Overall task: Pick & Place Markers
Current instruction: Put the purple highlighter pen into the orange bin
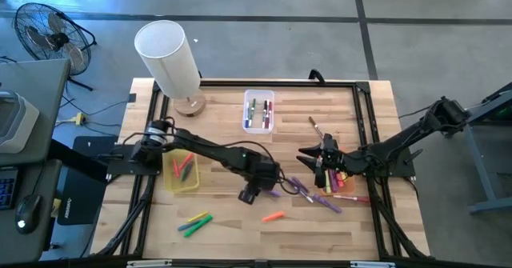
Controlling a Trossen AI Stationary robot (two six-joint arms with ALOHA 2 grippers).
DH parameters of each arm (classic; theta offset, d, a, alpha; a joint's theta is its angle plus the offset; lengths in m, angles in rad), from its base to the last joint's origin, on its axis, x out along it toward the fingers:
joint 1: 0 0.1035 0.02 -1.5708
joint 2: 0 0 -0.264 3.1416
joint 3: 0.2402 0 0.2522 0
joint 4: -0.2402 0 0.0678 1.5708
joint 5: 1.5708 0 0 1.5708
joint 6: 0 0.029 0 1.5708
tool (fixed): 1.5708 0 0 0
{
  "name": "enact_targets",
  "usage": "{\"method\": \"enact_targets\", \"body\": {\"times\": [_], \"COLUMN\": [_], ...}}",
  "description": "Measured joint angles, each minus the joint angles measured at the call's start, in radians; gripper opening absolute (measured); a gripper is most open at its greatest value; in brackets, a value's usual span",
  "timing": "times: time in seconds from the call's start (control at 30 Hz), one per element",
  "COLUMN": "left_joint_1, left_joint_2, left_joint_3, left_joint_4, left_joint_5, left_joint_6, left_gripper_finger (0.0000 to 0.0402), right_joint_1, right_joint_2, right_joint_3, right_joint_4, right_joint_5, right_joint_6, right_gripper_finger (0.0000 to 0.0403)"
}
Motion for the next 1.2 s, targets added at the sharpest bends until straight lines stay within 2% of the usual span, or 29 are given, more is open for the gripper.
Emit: {"method": "enact_targets", "body": {"times": [0.1, 0.5, 0.6, 0.73, 0.83, 0.97, 1.2], "left_joint_1": [0.0, 0.0, 0.0, -0.005, -0.005, -0.003, 0.004], "left_joint_2": [0.018, 0.076, 0.097, 0.128, 0.137, 0.137, 0.051], "left_joint_3": [0.016, 0.014, 0.015, 0.015, 0.015, 0.014, 0.004], "left_joint_4": [0.02, 0.05, 0.049, 0.046, 0.037, 0.039, 0.063], "left_joint_5": [0.029, -0.001, -0.101, -0.175, -0.182, -0.173, -0.109], "left_joint_6": [0.013, -0.013, -0.043, -0.092, -0.136, -0.17, -0.162], "left_gripper_finger": [0.0172, 0.0102, 0.0092, 0.0074, 0.0059, 0.0059, 0.0058], "right_joint_1": [0.0, 0.0, 0.0, 0.0, 0.0, 0.0, 0.0], "right_joint_2": [0.0, 0.0, 0.0, 0.0, 0.0, 0.0, 0.0], "right_joint_3": [0.0, 0.001, 0.001, 0.001, 0.001, 0.001, 0.001], "right_joint_4": [0.003, 0.01, 0.013, 0.017, 0.017, 0.017, 0.016], "right_joint_5": [-0.002, -0.01, -0.01, -0.015, -0.017, -0.017, -0.017], "right_joint_6": [-0.001, -0.005, -0.006, -0.006, -0.006, -0.006, -0.006], "right_gripper_finger": [0.0133, 0.0133, 0.0133, 0.0133, 0.0133, 0.0133, 0.0133]}}
